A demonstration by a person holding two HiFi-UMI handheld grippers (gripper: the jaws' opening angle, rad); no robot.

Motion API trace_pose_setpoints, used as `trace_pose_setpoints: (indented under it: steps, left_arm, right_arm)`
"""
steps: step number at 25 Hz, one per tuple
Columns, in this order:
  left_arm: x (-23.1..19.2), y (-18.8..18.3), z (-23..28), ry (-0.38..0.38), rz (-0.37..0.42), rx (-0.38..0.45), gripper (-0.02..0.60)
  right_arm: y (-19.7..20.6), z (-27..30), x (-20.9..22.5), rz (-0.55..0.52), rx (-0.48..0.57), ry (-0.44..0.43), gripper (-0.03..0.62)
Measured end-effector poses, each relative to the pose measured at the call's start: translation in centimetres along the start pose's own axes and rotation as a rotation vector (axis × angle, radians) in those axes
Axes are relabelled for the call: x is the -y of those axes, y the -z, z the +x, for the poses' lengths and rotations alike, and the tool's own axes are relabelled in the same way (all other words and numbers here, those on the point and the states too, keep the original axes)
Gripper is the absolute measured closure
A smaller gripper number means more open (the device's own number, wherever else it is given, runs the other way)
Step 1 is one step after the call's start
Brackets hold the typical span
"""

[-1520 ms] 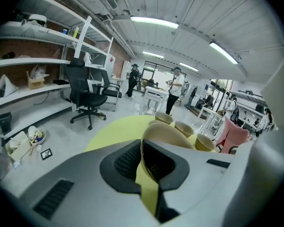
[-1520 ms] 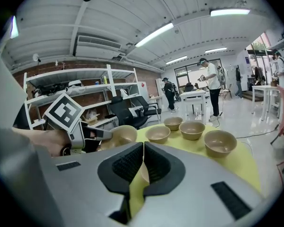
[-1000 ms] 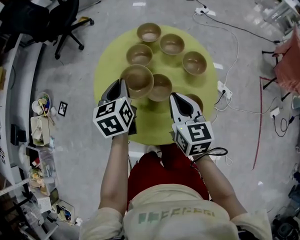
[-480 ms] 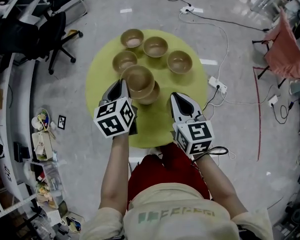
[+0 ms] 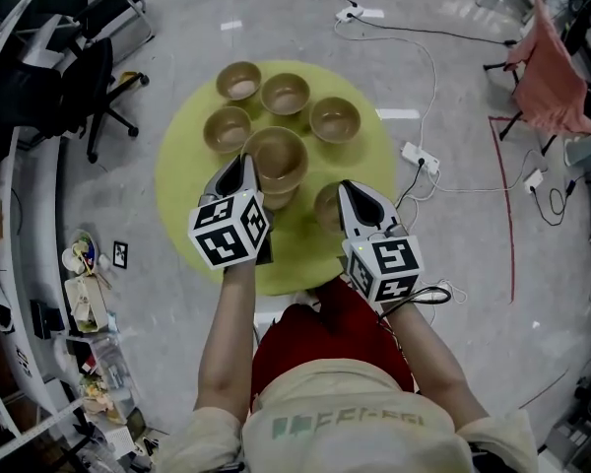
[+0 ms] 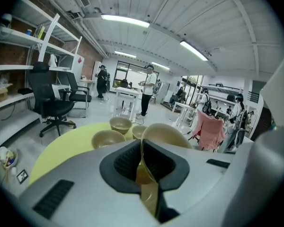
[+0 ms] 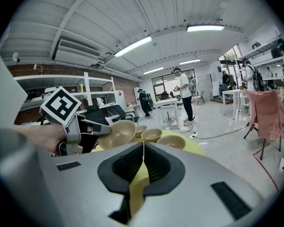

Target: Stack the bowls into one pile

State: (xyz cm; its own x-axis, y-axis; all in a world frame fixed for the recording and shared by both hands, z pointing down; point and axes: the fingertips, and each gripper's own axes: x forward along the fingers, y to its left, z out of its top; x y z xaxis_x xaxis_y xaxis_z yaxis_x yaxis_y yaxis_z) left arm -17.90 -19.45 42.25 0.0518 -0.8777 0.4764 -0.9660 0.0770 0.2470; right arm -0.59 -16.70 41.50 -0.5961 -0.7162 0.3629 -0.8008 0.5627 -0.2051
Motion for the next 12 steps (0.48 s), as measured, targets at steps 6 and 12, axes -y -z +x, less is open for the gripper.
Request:
trace_pose_setpoints:
  steps: [6, 12]
  left_arm:
    - [2.3, 0.0, 1.3, 0.036, 0.025, -0.011, 0.548]
    - [4.4, 0.0, 2.7, 0.068, 0.046, -0.027, 0.548]
  right_arm:
    - [-0.1, -1.0, 2.8, 0.022, 0.004, 0.056, 0.557]
    - [0.0, -1.7, 4.9, 0.041, 0.005, 0.097, 0.557]
